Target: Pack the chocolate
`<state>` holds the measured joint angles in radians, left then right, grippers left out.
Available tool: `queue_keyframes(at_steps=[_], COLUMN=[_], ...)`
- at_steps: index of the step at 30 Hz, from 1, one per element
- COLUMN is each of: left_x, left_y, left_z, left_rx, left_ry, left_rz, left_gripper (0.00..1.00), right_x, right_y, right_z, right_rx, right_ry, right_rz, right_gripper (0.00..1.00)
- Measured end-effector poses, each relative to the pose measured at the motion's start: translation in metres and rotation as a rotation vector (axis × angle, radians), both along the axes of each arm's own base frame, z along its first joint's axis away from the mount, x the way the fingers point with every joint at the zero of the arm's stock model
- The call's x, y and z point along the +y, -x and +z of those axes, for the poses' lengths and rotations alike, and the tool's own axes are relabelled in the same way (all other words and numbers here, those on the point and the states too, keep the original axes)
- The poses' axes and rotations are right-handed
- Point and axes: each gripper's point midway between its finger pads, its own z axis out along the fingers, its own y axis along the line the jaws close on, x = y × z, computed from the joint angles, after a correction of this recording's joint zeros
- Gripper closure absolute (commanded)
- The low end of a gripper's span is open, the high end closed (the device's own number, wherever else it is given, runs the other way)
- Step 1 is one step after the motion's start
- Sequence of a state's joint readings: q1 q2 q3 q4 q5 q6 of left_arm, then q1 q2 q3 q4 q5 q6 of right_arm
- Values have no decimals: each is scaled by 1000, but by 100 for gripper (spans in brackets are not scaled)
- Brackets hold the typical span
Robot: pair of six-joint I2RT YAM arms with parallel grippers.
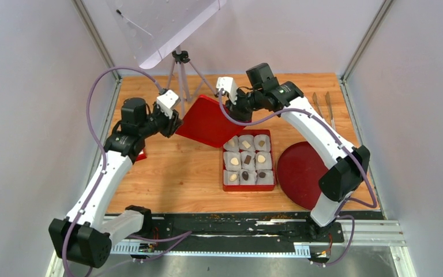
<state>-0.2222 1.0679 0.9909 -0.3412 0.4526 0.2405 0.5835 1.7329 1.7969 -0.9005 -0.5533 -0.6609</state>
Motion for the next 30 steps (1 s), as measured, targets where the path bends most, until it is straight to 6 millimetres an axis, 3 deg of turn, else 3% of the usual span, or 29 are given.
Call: queue_keyframes(at_steps=[5, 9, 12, 16, 21, 26, 30], left_x=[14, 25, 31, 32, 32, 25, 14], left_y=[23, 39, 44, 44, 50, 46, 38], left_z=[21, 38, 33, 9, -26, -49, -80], left_rx=[-60, -122, -114, -41, 65, 172, 306], left_ry=[-20, -25, -31, -29, -13, 56, 130], left_rz=[35, 79, 106, 129, 154, 188, 220], left_gripper=[34, 31, 31, 31, 30, 30, 31], right_x=[-15, -30, -42, -56, -65, -70, -81], right_y=[-6, -2, 4, 14, 35, 65, 69], right_z=[20, 44, 61, 73, 56, 14, -5], right_rx=[-126, -234, -312, -437, -563, -646, -727], right_ry=[31, 26, 20, 48, 134, 258, 323], right_rz=[-31, -52, -67, -92, -77, -7, -3], right_gripper=[91, 90, 90, 88, 87, 87, 88])
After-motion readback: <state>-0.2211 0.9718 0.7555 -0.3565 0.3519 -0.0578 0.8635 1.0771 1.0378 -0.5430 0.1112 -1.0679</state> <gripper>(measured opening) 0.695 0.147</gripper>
